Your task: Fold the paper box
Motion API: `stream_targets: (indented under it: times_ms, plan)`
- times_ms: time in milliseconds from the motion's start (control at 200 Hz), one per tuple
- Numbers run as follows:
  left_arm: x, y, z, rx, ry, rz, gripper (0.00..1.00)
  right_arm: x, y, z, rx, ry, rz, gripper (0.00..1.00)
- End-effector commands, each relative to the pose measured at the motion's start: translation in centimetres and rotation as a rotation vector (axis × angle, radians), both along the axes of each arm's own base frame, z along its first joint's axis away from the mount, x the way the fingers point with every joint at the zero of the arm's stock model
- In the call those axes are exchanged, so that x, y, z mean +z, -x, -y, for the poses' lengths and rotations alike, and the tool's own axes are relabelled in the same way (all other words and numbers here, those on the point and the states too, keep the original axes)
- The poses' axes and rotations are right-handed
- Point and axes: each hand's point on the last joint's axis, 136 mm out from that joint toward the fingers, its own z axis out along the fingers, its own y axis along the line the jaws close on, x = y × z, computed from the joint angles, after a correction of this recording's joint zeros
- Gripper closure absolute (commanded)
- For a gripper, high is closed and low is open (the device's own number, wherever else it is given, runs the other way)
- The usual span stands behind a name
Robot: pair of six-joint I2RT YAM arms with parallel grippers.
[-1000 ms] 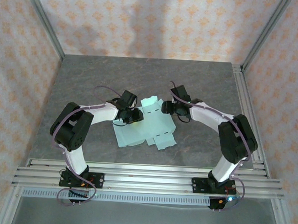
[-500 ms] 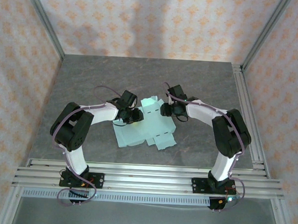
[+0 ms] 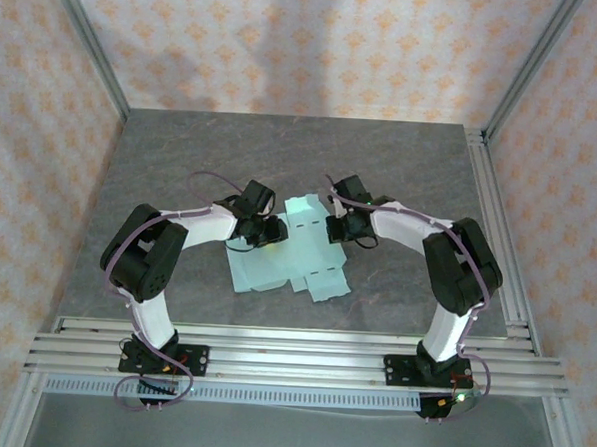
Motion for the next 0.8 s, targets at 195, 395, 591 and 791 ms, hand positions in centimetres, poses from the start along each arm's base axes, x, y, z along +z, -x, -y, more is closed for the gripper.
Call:
stream_targets:
  times_ms: [195, 395, 591, 791]
  plan:
    - [-1.8, 2.2, -1.8, 0.013, -0.087, -0.082, 0.66, 2.3, -0.6, 0.3, -0.06, 0.034, 0.096, 0.59]
    - [-2.2, 2.4, -1.9, 0.013, -0.094, -0.089, 0.66, 5.6, -4.7, 1.2, -0.301, -0.153, 0.162, 0.45]
    - [-2.3, 2.4, -1.9, 0.011, -0.091, -0.088, 0.66, 4.3, -7.9, 2.9, -0.481, -0.125, 0.058, 0.46]
    - [-2.4, 2.4, -1.8, 0.013, -0.086, -0.086, 0.66, 2.3, -10.0, 2.5, -0.544, -0.087, -0.002, 0.52]
